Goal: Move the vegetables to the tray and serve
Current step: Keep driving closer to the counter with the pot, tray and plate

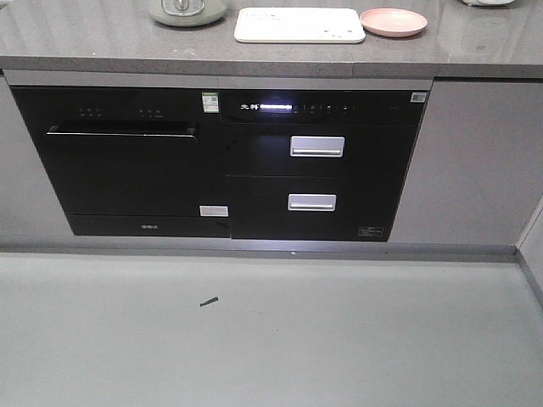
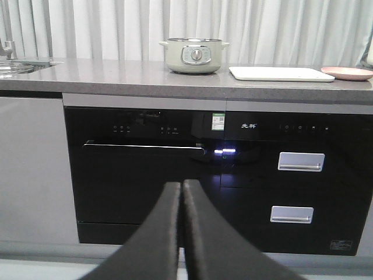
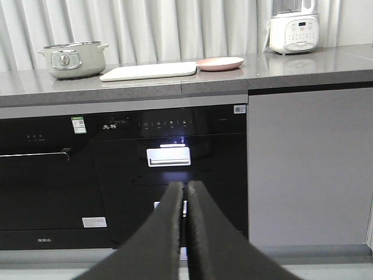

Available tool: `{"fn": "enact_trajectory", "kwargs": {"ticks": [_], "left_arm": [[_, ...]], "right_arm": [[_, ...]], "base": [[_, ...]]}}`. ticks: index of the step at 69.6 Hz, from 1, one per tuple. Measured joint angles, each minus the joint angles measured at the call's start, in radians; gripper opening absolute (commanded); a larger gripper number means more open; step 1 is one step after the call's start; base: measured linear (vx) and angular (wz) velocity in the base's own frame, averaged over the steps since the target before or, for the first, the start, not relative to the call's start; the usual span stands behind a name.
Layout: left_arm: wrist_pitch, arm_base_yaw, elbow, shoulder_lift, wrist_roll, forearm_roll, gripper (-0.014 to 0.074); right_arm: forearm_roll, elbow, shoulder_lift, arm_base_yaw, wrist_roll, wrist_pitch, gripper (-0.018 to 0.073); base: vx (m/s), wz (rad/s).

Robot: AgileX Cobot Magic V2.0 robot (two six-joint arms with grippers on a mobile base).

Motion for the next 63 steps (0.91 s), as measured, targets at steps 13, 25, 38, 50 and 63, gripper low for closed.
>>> {"fn": "enact_trajectory", "kwargs": {"ticks": [13, 25, 38, 50, 63], "left_arm": [[0.000, 0.000, 0.000, 0.000, 0.000, 0.000, -0.0006], [0.000, 0.000, 0.000, 0.000, 0.000, 0.000, -0.0006], [0.000, 0.000, 0.000, 0.000, 0.000, 0.000, -0.0006], [0.000, 0.000, 0.000, 0.000, 0.000, 0.000, -0.0006], [0.000, 0.000, 0.000, 0.000, 0.000, 0.000, -0.0006]], "right_arm": [[0.000, 0.000, 0.000, 0.000, 0.000, 0.000, -0.0003], [0.000, 0.000, 0.000, 0.000, 0.000, 0.000, -0.0003], [0.000, 0.000, 0.000, 0.000, 0.000, 0.000, -0.0003], [0.000, 0.000, 0.000, 0.000, 0.000, 0.000, -0.0003], [0.000, 0.000, 0.000, 0.000, 0.000, 0.000, -0.0003]], "base": [[0.10, -0.07], [0.10, -0.06], [0.10, -0.06], [0.10, -0.04], [0.10, -0.03]]}}
